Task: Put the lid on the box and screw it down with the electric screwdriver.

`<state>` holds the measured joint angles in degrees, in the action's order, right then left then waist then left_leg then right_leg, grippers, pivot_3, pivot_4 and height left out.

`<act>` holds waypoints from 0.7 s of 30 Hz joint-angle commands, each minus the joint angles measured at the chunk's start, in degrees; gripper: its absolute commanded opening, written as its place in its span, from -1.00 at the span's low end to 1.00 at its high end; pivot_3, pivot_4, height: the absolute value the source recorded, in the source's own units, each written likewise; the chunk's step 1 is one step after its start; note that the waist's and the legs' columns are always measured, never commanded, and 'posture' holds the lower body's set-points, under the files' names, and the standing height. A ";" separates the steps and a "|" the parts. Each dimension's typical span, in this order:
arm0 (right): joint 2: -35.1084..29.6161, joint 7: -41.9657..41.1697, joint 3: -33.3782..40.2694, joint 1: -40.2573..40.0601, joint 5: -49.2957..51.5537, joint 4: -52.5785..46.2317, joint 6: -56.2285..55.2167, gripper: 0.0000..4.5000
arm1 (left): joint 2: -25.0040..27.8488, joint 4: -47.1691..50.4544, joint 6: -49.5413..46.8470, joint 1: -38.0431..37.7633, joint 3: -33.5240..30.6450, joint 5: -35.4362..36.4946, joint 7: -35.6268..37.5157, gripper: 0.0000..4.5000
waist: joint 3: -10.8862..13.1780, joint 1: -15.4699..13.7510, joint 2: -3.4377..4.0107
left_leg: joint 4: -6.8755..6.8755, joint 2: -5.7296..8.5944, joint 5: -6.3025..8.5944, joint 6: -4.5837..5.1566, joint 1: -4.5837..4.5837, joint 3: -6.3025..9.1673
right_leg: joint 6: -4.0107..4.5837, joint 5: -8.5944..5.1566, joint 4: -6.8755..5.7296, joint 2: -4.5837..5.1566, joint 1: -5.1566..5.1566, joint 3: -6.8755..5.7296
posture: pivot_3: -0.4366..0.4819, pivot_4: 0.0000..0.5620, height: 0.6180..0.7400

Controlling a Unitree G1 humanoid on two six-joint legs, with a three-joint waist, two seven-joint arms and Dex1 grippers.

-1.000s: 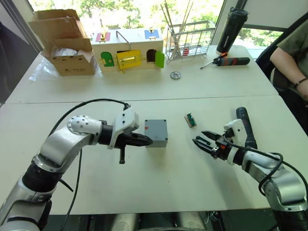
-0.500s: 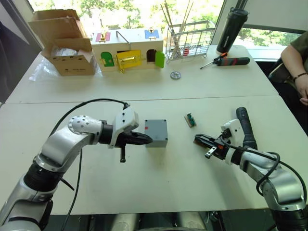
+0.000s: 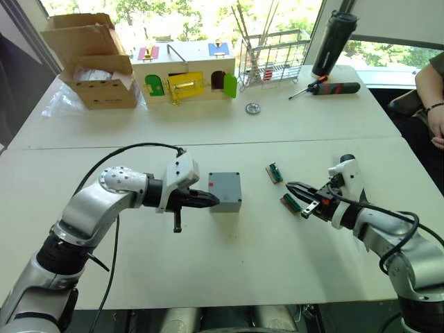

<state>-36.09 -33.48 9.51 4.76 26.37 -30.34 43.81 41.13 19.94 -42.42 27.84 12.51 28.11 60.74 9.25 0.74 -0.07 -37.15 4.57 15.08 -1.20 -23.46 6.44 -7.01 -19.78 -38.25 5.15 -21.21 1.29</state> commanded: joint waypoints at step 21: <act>8.24 -3.62 -14.99 20.78 0.90 10.70 -3.83 -0.98 | 0.09 -3.56 -0.42 -0.58 -10.23 1.66 -6.22 -1.00 | 0.00 0.22 0.00 | -0.01 -0.07 -0.01 -0.02 -0.03 0.00 | 0.00 0.00 -0.10 -0.04 -0.15 -0.01 | -0.05 -0.47 1.00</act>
<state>-28.09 -36.51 -5.50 24.82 27.24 -18.63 41.15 40.96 14.48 -42.95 27.17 3.61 29.04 54.86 9.25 0.96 -0.07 -37.15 4.51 15.08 -1.22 -23.49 6.45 -7.00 -19.78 -38.35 5.11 -21.36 1.27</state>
